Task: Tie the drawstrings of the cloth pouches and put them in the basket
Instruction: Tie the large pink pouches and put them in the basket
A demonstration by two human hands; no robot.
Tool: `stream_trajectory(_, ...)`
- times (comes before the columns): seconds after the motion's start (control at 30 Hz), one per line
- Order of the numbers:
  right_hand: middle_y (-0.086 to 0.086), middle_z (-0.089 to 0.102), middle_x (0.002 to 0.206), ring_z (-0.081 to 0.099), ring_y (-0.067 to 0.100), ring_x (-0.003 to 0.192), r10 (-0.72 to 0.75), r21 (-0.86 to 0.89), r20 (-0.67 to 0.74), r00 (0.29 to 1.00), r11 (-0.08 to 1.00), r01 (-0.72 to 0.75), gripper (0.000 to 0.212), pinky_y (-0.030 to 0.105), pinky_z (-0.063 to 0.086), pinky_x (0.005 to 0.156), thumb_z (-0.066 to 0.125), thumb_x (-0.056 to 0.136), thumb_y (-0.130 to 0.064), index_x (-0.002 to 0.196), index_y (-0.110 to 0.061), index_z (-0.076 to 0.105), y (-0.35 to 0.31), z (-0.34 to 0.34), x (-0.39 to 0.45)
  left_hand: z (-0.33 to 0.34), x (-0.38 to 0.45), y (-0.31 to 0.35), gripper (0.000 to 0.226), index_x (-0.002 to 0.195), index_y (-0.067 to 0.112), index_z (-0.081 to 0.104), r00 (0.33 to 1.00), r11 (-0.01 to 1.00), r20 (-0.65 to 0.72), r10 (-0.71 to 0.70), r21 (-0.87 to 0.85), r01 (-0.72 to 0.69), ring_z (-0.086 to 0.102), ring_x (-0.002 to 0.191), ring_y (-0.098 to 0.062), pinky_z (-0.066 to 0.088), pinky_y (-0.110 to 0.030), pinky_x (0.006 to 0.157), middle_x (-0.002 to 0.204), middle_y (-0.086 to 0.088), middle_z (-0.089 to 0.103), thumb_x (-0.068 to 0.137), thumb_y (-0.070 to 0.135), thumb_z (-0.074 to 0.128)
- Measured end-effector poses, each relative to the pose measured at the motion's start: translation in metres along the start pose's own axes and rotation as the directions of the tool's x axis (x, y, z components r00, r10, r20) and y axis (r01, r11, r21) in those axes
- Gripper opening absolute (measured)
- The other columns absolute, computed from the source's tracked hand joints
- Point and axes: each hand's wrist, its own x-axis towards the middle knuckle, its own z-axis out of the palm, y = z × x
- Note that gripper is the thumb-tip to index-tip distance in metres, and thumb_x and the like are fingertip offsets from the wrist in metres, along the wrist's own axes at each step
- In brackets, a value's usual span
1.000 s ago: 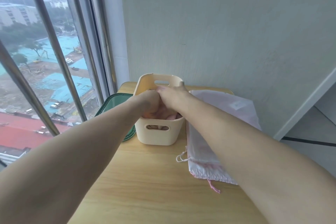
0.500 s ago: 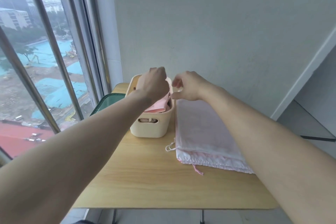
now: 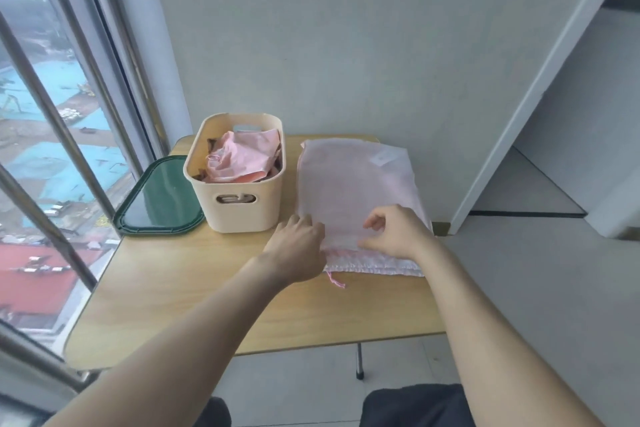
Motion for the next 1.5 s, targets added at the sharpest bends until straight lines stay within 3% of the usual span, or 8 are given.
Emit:
stream_trajectory(0.2, 0.0, 0.059, 0.128, 0.053, 0.026, 0.124, 0.068, -0.152, -0.026, 0.997, 0.986, -0.071, 0.043, 0.04, 0.045, 0.1, 0.076, 0.079, -0.027, 0.121, -0.029, 0.068, 0.012, 0.024, -0.003, 0.019, 0.006, -0.005, 0.038, 0.119, 0.017, 0.061, 0.99, 0.991, -0.125, -0.061, -0.128, 0.045, 0.048, 0.115, -0.03, 0.041, -0.037, 0.097, 0.119, -0.007, 0.052, 0.087, 0.038, 0.065)
stream_trajectory(0.43, 0.006, 0.073, 0.097, 0.064, 0.029, 0.091, -0.012, -0.068, -0.265, 0.964, 0.998, -0.006, 0.028, 0.03, 0.046, 0.071, 0.056, 0.085, -0.001, 0.103, -0.013, 0.073, 0.021, 0.032, -0.002, 0.038, 0.014, -0.012, 0.012, 0.104, 0.013, 0.064, 0.931, 0.948, -0.346, -0.115, -0.319, -0.001, 0.053, 0.097, -0.032, 0.044, -0.04, 0.083, 0.102, -0.007, 0.059, 0.096, 0.016, 0.055)
stream_trajectory(0.6, -0.009, 0.072, 0.086, 0.066, 0.013, 0.084, -0.027, 0.119, -0.329, 0.944, 0.99, 0.07, 0.02, 0.015, 0.047, 0.066, 0.063, 0.09, -0.003, 0.1, -0.017, 0.075, 0.031, 0.025, -0.003, 0.024, 0.014, -0.01, 0.025, 0.08, 0.01, 0.058, 0.855, 0.887, -0.486, -0.181, -0.456, -0.071, 0.054, 0.07, -0.029, 0.046, -0.042, 0.061, 0.077, -0.002, 0.06, 0.101, 0.024, 0.054)
stream_trajectory(0.83, -0.006, 0.057, 0.087, 0.058, 0.009, 0.08, 0.043, 0.173, -0.408, 0.912, 0.984, 0.031, 0.019, 0.016, 0.04, 0.063, 0.089, 0.074, -0.031, 0.079, -0.019, 0.075, 0.049, 0.013, -0.014, 0.008, -0.002, -0.027, 0.032, 0.082, 0.014, 0.064, 0.9, 0.818, -0.334, -0.281, -0.574, 0.043, 0.056, 0.068, -0.014, 0.042, -0.026, 0.059, 0.073, 0.005, 0.06, 0.081, 0.043, 0.078)
stream_trajectory(1.07, -0.004, 0.072, 0.098, 0.067, 0.013, 0.088, 0.083, 0.391, -0.222, 0.971, 0.92, 0.011, 0.034, 0.02, 0.05, 0.076, 0.084, 0.08, -0.009, 0.11, -0.023, 0.073, 0.073, -0.002, -0.025, 0.004, -0.011, -0.05, 0.075, 0.059, 0.005, 0.056, 0.958, 0.891, -0.163, -0.238, -0.429, 0.148, 0.058, 0.055, -0.024, 0.047, -0.038, 0.055, 0.053, -0.004, 0.059, 0.078, 0.077, 0.047)
stream_trajectory(1.2, 0.001, 0.075, 0.101, 0.074, 0.015, 0.091, 0.123, 0.567, -0.23, 0.965, 0.823, 0.031, 0.042, 0.025, 0.058, 0.081, 0.083, 0.078, 0.001, 0.11, -0.025, 0.071, 0.088, -0.01, -0.031, 0.0, -0.014, -0.052, 0.07, 0.051, 0.011, 0.057, 0.963, 0.887, -0.06, -0.262, -0.409, 0.216, 0.054, 0.046, -0.014, 0.046, -0.03, 0.054, 0.042, 0.007, 0.055, 0.091, 0.067, 0.046)
stream_trajectory(1.37, -0.003, 0.076, 0.088, 0.072, 0.011, 0.08, 0.207, 0.479, -0.346, 0.915, 0.878, -0.017, 0.02, 0.022, 0.056, 0.068, 0.085, 0.079, -0.011, 0.093, -0.022, 0.077, 0.102, -0.01, -0.034, 0.001, -0.009, -0.052, 0.065, 0.053, 0.007, 0.048, 0.955, 0.753, -0.074, -0.288, -0.633, 0.178, 0.052, 0.047, -0.023, 0.047, -0.035, 0.059, 0.047, -0.003, 0.053, 0.103, 0.048, 0.039)
stream_trajectory(1.5, -0.003, 0.074, 0.084, 0.067, 0.014, 0.072, 0.234, 0.441, -0.366, 0.901, 0.896, -0.053, 0.012, 0.021, 0.048, 0.059, 0.083, 0.083, -0.018, 0.092, -0.022, 0.076, 0.107, -0.01, -0.035, -0.002, -0.006, -0.043, 0.063, 0.046, 0.012, 0.046, 0.941, 0.507, -0.113, -0.319, -0.859, 0.069, 0.049, 0.046, -0.021, 0.041, -0.032, 0.059, 0.051, -0.016, 0.054, 0.102, 0.042, 0.045)
